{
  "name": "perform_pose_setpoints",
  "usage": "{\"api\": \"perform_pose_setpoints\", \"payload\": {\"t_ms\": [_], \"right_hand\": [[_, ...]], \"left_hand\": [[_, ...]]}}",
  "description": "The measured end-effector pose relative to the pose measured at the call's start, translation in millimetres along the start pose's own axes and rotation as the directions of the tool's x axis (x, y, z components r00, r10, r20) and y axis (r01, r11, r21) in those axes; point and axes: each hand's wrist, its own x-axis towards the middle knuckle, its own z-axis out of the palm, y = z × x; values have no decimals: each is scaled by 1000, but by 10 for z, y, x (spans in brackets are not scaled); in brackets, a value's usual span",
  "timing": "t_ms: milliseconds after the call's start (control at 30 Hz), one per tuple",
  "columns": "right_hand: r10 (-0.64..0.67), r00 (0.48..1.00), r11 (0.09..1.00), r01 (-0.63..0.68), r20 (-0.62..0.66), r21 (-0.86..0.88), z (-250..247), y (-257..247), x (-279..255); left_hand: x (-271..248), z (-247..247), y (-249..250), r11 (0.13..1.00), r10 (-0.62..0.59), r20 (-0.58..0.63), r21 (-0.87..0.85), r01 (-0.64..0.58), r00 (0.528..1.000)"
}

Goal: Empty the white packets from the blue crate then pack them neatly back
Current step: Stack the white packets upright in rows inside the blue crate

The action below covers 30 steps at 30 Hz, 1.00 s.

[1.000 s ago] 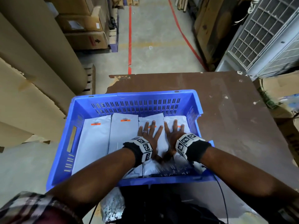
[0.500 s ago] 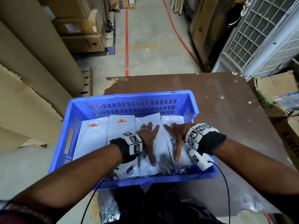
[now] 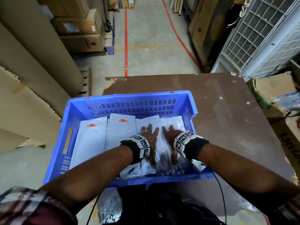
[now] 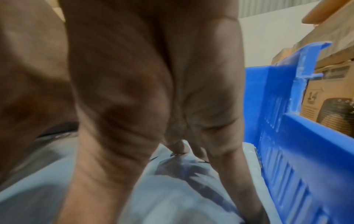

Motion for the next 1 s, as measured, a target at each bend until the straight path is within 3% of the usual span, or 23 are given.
{"api": "perform_pose_setpoints", "payload": {"t_ms": [67,167,233,367,467,533,633,733,867,1000], "right_hand": [[-8,1000,1000,9,10,-21,-18,-8,-47],[27,999,996,-29,27,83,-222,13,-119],[11,1000,994,-10,-11,110,-407,46,-153],[-37,999,996,34,33,85,-717,-30,-217],[-116,991,987,122,-63,100,-804,-209,-307],[-205,964,963,229,-168,139,-760,-342,-304],[-275,940,933,312,-199,182,-639,-576,-243],[-318,931,940,334,-178,65,-553,-821,-151],[-332,932,942,335,-148,0,-518,-1025,-71],[-342,929,939,345,-138,-4,-561,-1042,-60]], "left_hand": [[-36,-39,11,1000,-2,14,-1,2,1000],[-172,-181,-9,998,20,30,-56,-18,999],[-222,-242,-74,995,56,4,-88,-55,998],[-479,-353,-236,991,92,-109,-90,-102,990],[-774,-520,-489,975,54,-231,-198,-102,971],[-890,-577,-773,980,10,-251,-191,-60,968],[-963,-527,-1192,982,-135,-66,-140,125,989],[-1029,-372,-1466,963,-264,58,-45,267,963],[-1071,-102,-1598,955,-283,170,-41,294,944],[-1034,25,-1659,963,-247,189,-64,263,950]]}}
